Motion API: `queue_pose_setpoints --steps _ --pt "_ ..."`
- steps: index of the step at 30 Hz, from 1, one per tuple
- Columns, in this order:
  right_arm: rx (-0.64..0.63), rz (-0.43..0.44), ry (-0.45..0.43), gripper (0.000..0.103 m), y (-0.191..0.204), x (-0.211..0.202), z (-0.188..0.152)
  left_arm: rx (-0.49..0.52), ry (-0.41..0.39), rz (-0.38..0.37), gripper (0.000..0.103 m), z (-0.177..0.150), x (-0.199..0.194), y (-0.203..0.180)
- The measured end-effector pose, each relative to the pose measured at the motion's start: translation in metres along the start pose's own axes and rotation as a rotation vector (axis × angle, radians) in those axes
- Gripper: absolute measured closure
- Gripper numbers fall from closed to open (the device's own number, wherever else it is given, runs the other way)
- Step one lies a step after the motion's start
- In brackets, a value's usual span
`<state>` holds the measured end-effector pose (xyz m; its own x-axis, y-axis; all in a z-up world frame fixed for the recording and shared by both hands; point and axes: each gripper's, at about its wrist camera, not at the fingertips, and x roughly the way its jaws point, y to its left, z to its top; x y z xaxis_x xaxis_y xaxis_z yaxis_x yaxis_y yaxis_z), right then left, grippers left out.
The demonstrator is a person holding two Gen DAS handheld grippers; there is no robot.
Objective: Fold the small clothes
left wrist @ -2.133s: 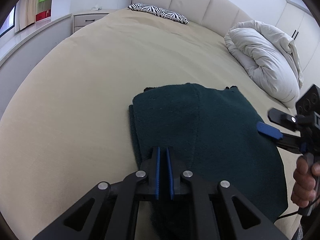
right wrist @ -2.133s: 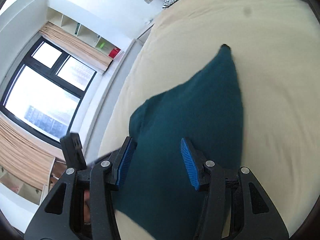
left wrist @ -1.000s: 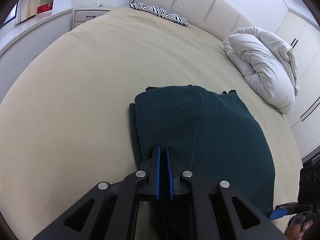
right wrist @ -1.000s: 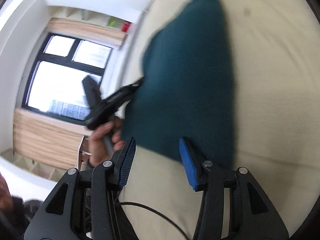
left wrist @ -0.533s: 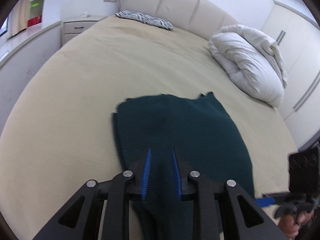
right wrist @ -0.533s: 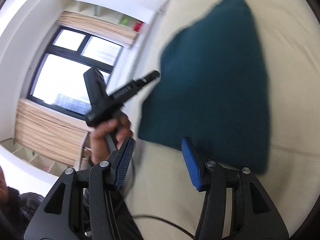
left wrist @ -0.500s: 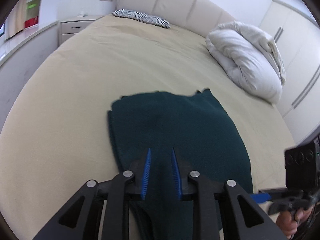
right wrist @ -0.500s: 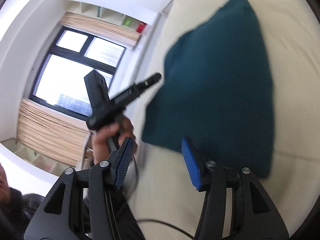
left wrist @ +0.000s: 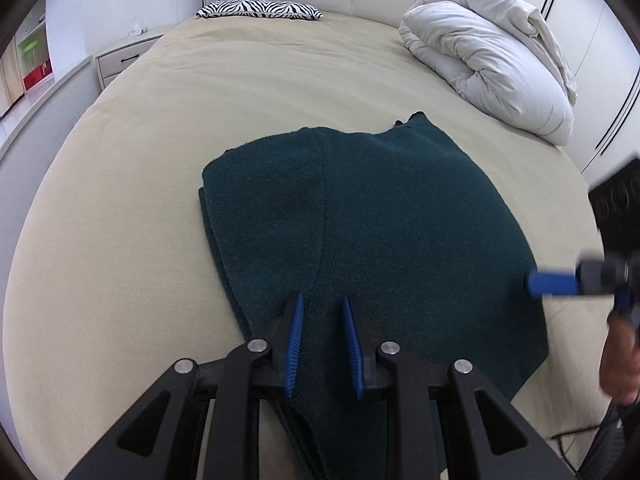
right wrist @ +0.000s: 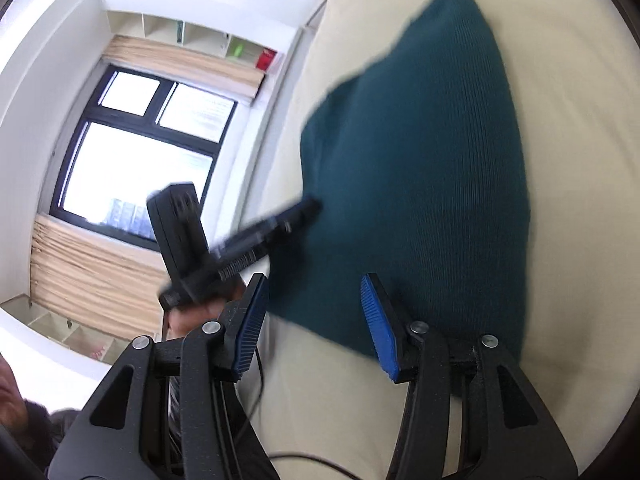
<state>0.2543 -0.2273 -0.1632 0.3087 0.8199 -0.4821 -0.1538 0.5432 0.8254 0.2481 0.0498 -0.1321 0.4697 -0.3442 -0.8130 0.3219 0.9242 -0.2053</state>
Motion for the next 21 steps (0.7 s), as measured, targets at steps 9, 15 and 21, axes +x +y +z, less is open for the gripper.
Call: queue_pose_setpoints --steps 9,15,21 --pt "0.045 -0.079 -0.042 0.057 -0.003 0.051 0.081 -0.003 0.007 -0.007 0.078 -0.002 0.002 0.004" --pt "0.077 -0.112 -0.094 0.057 -0.014 0.039 0.111 0.005 0.007 0.007 0.077 -0.003 0.002 0.002" --pt "0.093 -0.143 -0.165 0.057 -0.028 0.014 0.120 -0.069 -0.011 -0.110 0.077 0.001 -0.010 0.019"
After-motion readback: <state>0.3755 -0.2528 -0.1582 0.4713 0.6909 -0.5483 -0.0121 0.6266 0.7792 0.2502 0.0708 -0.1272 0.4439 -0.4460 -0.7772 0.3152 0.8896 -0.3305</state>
